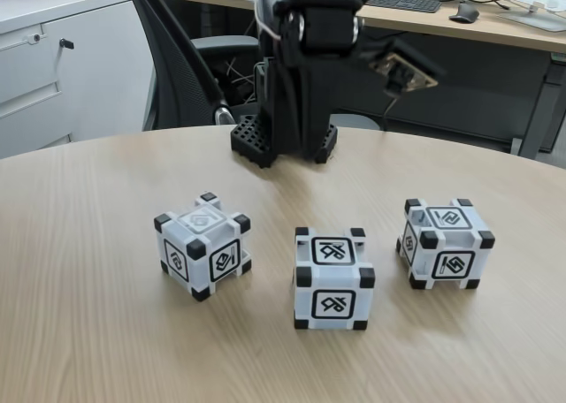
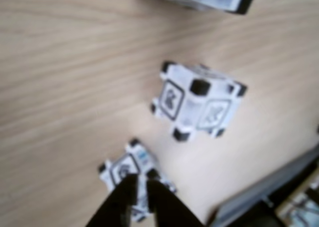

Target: Stack cubes from left to right.

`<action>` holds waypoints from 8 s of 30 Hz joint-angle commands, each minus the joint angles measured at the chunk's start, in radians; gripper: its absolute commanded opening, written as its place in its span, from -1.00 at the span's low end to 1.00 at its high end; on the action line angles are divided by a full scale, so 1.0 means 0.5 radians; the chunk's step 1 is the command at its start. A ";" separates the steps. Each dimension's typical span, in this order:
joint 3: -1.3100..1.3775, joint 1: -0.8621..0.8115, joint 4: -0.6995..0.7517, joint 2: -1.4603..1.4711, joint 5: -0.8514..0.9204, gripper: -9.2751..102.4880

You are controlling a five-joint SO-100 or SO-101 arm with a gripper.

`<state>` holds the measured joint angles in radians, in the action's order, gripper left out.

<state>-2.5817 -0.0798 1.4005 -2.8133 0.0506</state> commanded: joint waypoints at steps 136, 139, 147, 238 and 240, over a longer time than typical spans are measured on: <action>1.150 0.727 -0.160 1.476 -0.822 -0.84; 1.150 0.540 -0.160 1.476 -0.699 -0.84; 1.150 0.064 -0.160 1.476 -0.408 -0.84; 1.117 -1.074 0.325 1.476 0.411 -0.53; 1.117 -1.074 0.325 1.476 0.423 -0.48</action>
<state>-2.0279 -0.6121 1.5693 -2.0402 0.2531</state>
